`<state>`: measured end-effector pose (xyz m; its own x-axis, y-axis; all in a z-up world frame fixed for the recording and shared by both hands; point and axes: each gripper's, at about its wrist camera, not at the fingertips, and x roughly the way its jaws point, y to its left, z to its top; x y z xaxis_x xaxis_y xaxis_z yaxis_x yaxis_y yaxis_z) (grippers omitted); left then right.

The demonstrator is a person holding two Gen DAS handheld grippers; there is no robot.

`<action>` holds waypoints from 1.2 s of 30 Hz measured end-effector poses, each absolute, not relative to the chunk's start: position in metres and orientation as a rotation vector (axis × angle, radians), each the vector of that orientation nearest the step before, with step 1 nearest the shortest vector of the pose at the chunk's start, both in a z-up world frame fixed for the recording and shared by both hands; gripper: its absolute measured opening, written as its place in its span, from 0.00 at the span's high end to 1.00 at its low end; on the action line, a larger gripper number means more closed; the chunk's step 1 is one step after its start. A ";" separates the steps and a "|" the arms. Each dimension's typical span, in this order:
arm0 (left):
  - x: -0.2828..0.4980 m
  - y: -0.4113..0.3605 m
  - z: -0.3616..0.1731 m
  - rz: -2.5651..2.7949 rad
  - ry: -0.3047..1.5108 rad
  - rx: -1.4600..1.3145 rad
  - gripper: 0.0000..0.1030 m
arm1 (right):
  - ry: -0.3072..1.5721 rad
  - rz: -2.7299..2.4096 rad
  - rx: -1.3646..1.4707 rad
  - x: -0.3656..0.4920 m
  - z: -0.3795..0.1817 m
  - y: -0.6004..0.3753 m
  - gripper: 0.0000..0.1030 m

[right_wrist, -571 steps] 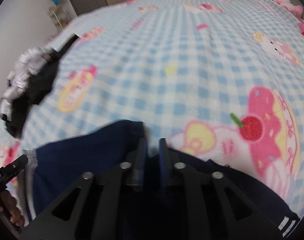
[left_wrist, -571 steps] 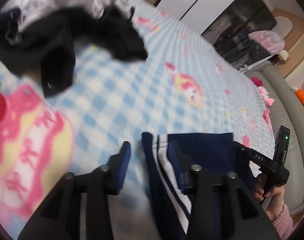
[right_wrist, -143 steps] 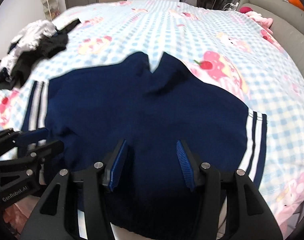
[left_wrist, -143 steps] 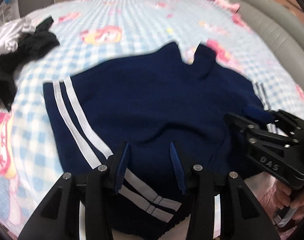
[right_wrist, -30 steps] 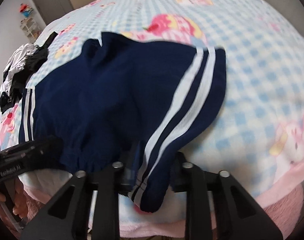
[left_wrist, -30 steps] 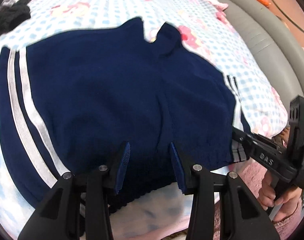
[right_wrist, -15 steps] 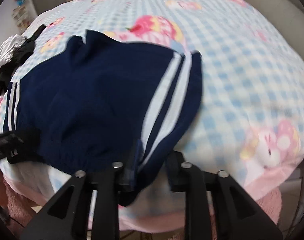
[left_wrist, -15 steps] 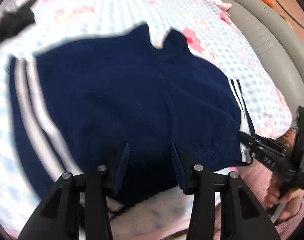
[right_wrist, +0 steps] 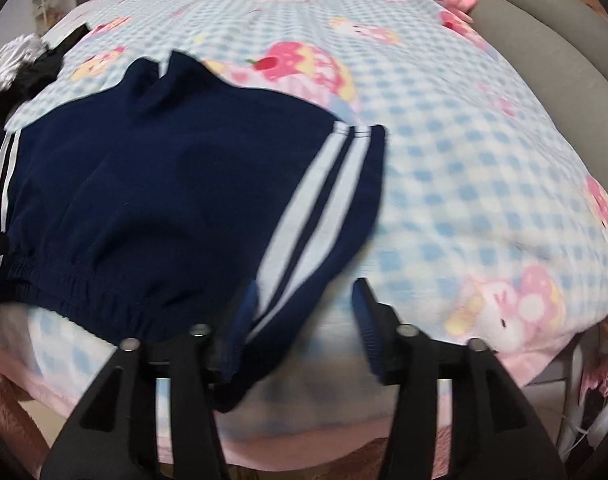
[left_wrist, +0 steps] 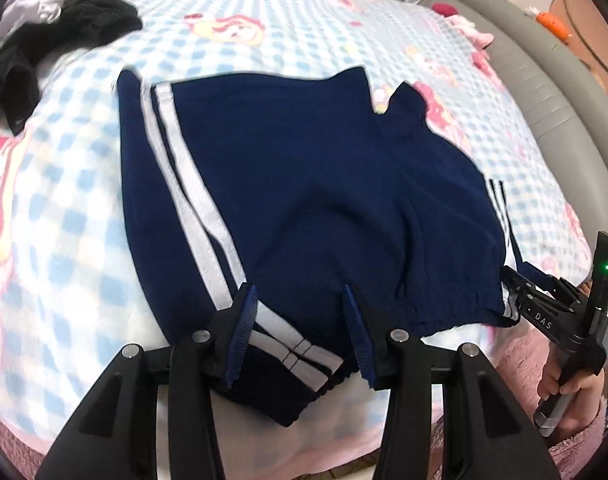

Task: Fold clothes

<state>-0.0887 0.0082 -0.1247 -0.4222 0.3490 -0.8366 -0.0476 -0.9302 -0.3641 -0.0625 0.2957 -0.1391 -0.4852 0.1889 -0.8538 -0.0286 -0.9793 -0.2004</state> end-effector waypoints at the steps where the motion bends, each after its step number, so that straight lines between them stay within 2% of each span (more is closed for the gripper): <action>1: -0.090 0.009 -0.123 2.436 -0.416 -1.512 0.55 | -0.262 2.594 -1.492 -0.059 -0.135 0.297 0.47; 6: -0.109 0.030 -0.122 2.427 -0.381 -1.479 0.55 | -0.383 2.570 -1.386 -0.053 -0.120 0.304 0.47; 8: -0.119 0.041 -0.129 2.420 -0.366 -1.492 0.55 | -0.241 2.601 -1.427 -0.063 -0.112 0.314 0.46; 14: -0.121 0.050 -0.137 2.415 -0.340 -1.523 0.53 | 0.219 2.640 -1.763 -0.076 -0.150 0.322 0.46; 16: -0.121 0.052 -0.141 2.407 -0.311 -1.551 0.53 | 0.258 2.647 -1.779 -0.084 -0.161 0.317 0.46; 24: -0.117 0.062 -0.139 2.419 -0.305 -1.496 0.52 | 0.163 2.686 -1.721 -0.095 -0.162 0.304 0.46; 27: -0.120 0.064 -0.151 2.408 -0.239 -1.581 0.53 | 0.216 2.682 -1.728 -0.093 -0.166 0.308 0.46; 30: -0.114 0.067 -0.146 2.427 -0.221 -1.548 0.53 | 0.169 2.696 -1.699 -0.089 -0.164 0.308 0.54; 33: -0.115 0.067 -0.139 2.470 -0.204 -1.519 0.53 | 0.078 2.670 -1.691 -0.088 -0.166 0.308 0.54; 36: -0.117 0.064 -0.146 2.477 -0.126 -1.626 0.53 | 0.067 2.669 -1.681 -0.081 -0.162 0.313 0.53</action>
<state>-0.1168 0.0643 -0.1460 -0.3882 0.1924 -0.9013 -0.1002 -0.9810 -0.1662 -0.0813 0.3127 -0.1617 -0.4319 -0.0343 -0.9013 -0.0112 -0.9990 0.0433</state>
